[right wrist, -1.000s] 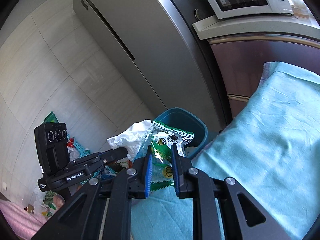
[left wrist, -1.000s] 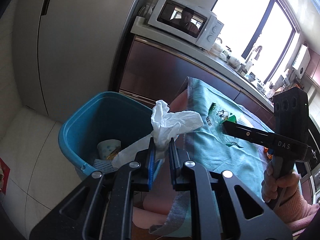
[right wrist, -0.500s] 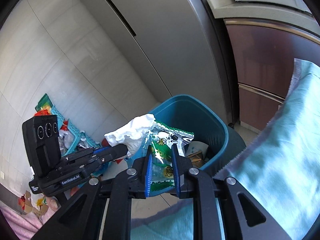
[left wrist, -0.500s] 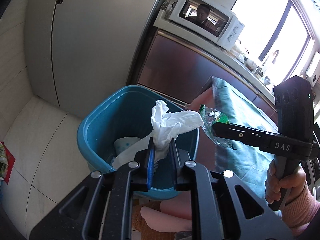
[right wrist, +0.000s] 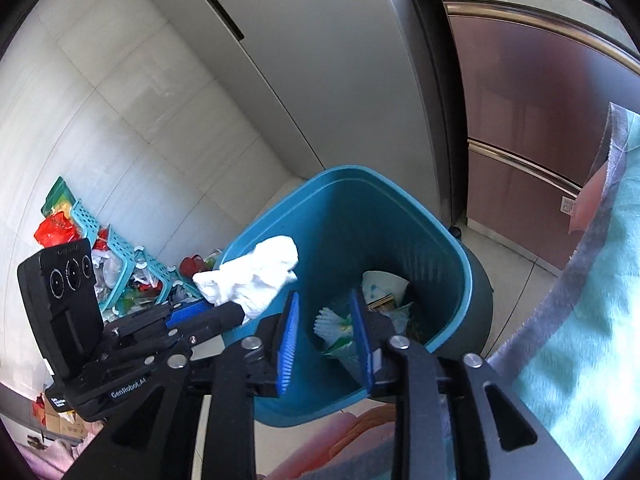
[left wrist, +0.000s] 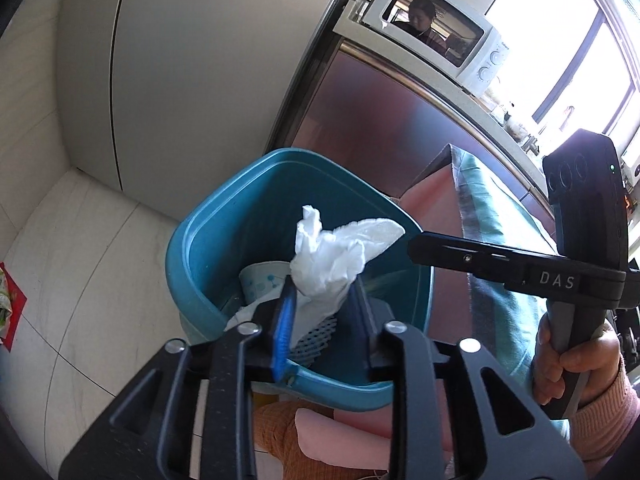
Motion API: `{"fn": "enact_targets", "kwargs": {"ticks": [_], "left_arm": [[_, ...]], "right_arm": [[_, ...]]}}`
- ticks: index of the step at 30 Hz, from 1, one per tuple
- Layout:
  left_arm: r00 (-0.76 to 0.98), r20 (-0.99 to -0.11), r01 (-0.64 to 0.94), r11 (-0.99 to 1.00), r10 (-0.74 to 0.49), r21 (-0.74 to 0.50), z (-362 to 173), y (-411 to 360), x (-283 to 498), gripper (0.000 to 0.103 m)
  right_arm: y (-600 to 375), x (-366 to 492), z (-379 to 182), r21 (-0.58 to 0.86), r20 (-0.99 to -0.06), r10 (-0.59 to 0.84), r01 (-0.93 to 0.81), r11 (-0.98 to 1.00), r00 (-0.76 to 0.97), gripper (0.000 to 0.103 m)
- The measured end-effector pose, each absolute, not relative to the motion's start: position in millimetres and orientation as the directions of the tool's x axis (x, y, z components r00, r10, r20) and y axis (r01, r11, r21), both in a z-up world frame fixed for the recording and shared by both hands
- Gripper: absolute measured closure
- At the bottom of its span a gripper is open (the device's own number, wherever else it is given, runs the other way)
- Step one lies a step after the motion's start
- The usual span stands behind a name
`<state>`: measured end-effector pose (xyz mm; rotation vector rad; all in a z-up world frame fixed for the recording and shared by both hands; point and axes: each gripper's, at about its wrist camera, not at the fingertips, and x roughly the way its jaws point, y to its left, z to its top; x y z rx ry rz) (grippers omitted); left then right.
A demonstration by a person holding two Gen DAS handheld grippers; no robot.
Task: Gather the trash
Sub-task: 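Carry tissue and green wrapper over the wastebasket and open both tools, then move both open tools back over the trash on the table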
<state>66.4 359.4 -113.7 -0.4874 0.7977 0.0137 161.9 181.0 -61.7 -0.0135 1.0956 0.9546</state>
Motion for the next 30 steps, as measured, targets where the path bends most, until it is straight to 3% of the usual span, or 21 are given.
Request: {"fn": "enact_targets", "kwargs": {"ticks": [1,10,14,22,30], "left_arm": [[0.700,-0.693,-0.198,0.887,-0.171,-0.418,-116,361,68,0.061],[0.701,-0.693,-0.198,0.887,-0.170,-0.417,-116,359,66,0.061],[0.724,-0.666,-0.160,0.896,-0.178,-0.413,-101,348,61,0.052],[0.737,-0.608,0.035,0.915,-0.295,-0.401,-68,284,63,0.046],[0.664,-0.595,0.254,0.885,-0.452,-0.389,-55,192,83,0.045]], "right_arm": [[180,163,-62,0.432,-0.753,0.647,-0.655,0.620,0.117,0.075],[154,160,-52,0.470,-0.705,0.694,-0.636,0.612,0.147,0.070],[129,144,-37,0.457,-0.667,0.722,-0.664,0.592,0.184,0.064],[42,104,-8,0.392,-0.603,0.723,-0.663,0.637,0.338,0.056],[-85,71,-3,0.348,-0.593,0.571,-0.458,0.818,0.568,0.055]]}}
